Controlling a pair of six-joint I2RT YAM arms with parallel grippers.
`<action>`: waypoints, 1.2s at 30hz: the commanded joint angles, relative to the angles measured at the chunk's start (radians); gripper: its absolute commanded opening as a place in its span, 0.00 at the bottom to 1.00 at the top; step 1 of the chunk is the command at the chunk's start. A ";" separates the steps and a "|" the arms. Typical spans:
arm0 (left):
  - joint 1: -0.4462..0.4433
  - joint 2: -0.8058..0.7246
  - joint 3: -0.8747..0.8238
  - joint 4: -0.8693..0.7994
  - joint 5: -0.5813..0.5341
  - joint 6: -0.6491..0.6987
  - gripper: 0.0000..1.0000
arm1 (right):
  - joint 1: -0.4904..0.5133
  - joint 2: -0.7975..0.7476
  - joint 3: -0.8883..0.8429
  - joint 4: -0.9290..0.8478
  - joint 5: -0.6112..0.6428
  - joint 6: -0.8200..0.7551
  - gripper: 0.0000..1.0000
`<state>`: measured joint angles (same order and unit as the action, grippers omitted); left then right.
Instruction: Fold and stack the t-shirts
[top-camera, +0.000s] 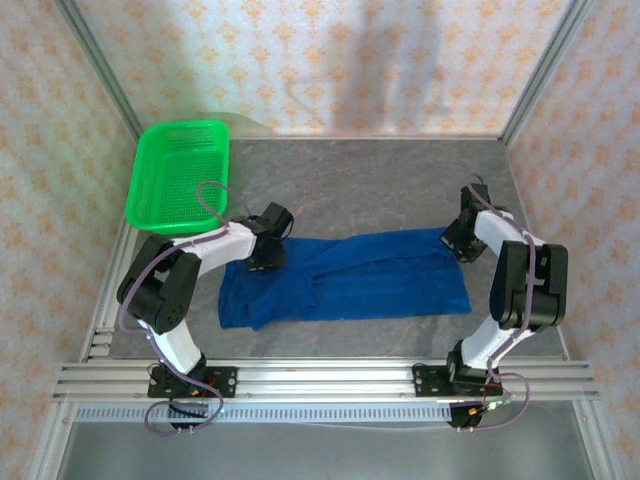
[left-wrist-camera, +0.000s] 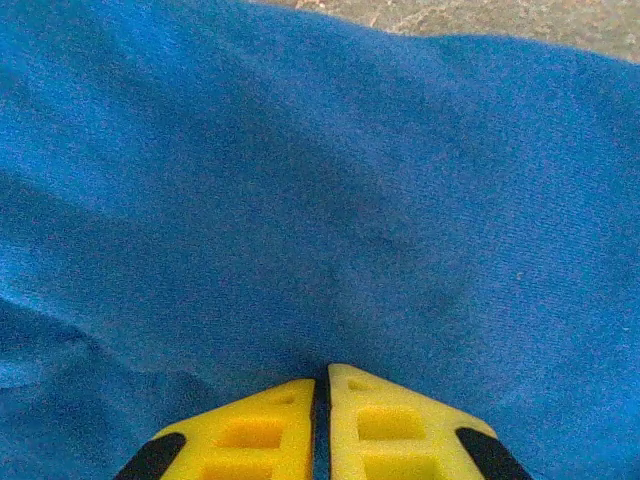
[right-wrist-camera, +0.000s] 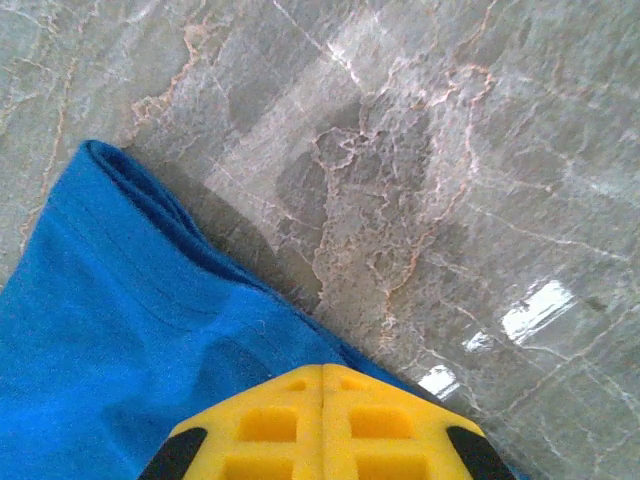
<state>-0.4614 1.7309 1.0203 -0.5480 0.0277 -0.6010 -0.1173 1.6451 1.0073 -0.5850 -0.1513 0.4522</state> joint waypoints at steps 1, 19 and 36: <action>0.018 0.016 -0.003 -0.014 -0.052 0.015 0.12 | -0.018 -0.051 0.013 -0.043 0.042 -0.028 0.00; 0.020 0.009 -0.002 0.011 -0.021 0.031 0.11 | -0.036 -0.030 -0.054 0.028 -0.170 0.131 0.37; 0.020 0.008 -0.010 0.031 -0.004 0.032 0.11 | -0.085 0.014 -0.097 0.104 -0.198 0.184 0.40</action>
<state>-0.4496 1.7309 1.0199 -0.5320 0.0254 -0.5774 -0.1936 1.6367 0.9207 -0.5083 -0.3519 0.6174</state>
